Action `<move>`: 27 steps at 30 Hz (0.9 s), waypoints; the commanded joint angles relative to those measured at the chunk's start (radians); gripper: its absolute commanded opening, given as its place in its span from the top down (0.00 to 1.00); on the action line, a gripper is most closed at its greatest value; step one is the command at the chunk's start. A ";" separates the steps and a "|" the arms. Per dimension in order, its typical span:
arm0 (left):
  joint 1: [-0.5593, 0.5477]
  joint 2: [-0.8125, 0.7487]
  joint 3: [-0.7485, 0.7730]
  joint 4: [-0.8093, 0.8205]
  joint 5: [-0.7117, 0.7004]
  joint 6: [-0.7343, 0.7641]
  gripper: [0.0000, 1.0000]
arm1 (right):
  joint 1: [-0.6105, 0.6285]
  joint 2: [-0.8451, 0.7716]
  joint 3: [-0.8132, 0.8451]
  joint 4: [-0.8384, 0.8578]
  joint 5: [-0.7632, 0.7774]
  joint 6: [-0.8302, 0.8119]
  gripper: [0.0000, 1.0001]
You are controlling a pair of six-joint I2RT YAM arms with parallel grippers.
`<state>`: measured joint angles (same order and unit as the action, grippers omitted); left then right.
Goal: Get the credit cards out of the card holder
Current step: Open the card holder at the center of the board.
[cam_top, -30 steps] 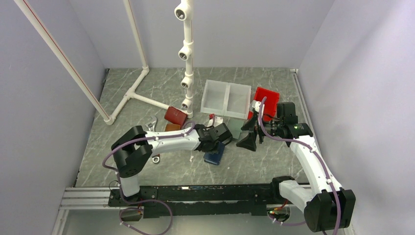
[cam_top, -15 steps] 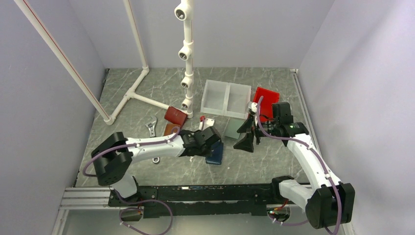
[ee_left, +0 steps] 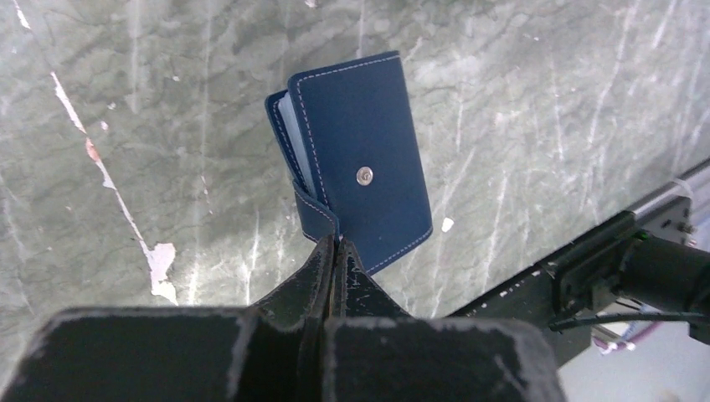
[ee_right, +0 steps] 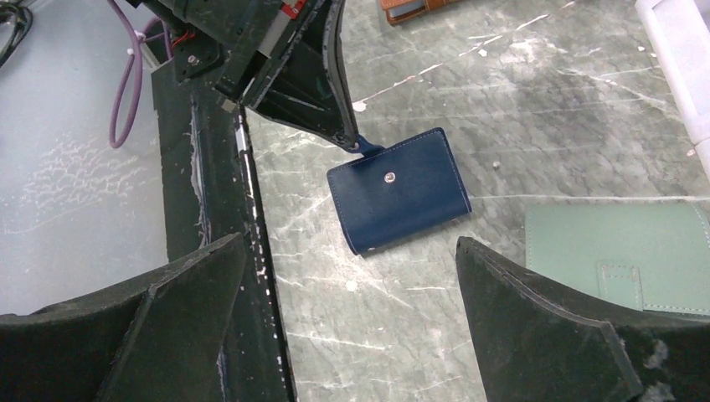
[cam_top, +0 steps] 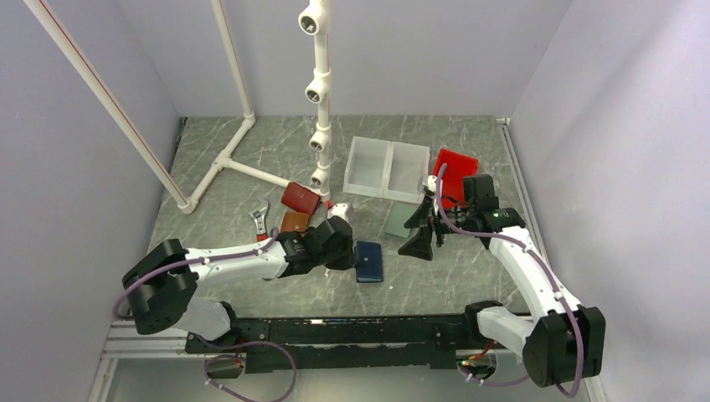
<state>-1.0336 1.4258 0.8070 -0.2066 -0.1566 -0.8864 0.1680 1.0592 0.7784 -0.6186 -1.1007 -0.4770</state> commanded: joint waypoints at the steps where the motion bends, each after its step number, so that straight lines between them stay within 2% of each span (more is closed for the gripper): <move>1: 0.004 -0.070 -0.038 0.142 0.065 -0.027 1.00 | 0.011 0.012 -0.003 0.040 -0.004 -0.001 0.01; 6: 0.007 -0.096 -0.076 0.198 0.086 -0.036 1.00 | 0.025 0.028 -0.019 0.076 -0.013 0.043 0.01; 11: 0.007 -0.115 -0.103 0.273 0.101 -0.044 1.00 | 0.049 0.062 -0.049 0.187 -0.019 0.172 0.03; 16: 0.007 -0.127 -0.125 0.326 0.112 -0.052 1.00 | 0.089 0.106 -0.075 0.281 0.079 0.288 0.04; 27: 0.007 -0.120 -0.131 0.391 0.147 -0.048 1.00 | 0.153 0.188 -0.083 0.357 0.246 0.423 0.11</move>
<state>-1.0286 1.3254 0.6743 0.0990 -0.0399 -0.9298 0.3023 1.2388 0.7052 -0.3340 -0.9226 -0.1173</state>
